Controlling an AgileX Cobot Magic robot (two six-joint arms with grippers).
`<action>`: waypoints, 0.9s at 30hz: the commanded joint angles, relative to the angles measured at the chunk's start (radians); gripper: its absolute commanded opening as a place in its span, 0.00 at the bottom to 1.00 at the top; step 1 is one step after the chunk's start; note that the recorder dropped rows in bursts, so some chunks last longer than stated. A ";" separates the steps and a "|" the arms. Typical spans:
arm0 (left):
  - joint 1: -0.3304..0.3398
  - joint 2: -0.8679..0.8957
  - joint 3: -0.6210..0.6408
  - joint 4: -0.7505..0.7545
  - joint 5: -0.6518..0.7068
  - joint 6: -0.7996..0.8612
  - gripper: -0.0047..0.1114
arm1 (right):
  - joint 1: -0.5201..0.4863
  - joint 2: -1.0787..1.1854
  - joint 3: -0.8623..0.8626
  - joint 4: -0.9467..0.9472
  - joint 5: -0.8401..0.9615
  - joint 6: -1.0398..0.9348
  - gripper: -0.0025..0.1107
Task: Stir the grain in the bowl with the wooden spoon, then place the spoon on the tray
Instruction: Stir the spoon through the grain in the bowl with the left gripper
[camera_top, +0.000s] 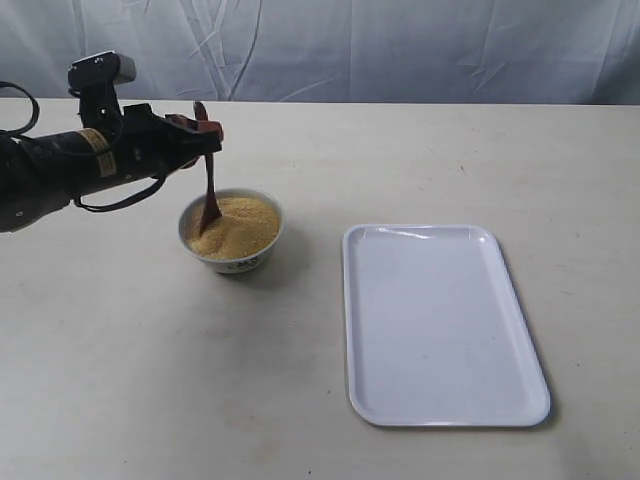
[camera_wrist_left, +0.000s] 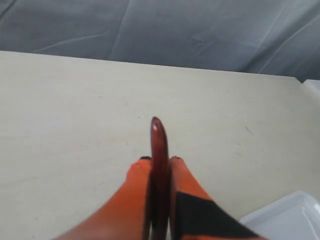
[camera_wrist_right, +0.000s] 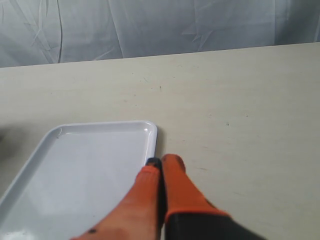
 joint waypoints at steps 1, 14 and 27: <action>-0.014 -0.016 0.000 0.020 -0.048 -0.025 0.04 | 0.002 -0.005 0.003 -0.001 -0.007 -0.003 0.02; -0.014 -0.111 0.000 -0.096 0.020 0.164 0.04 | 0.002 -0.005 0.003 -0.001 -0.007 -0.003 0.02; -0.014 0.002 0.000 -0.106 -0.009 0.069 0.04 | 0.002 -0.005 0.003 -0.001 -0.007 -0.003 0.02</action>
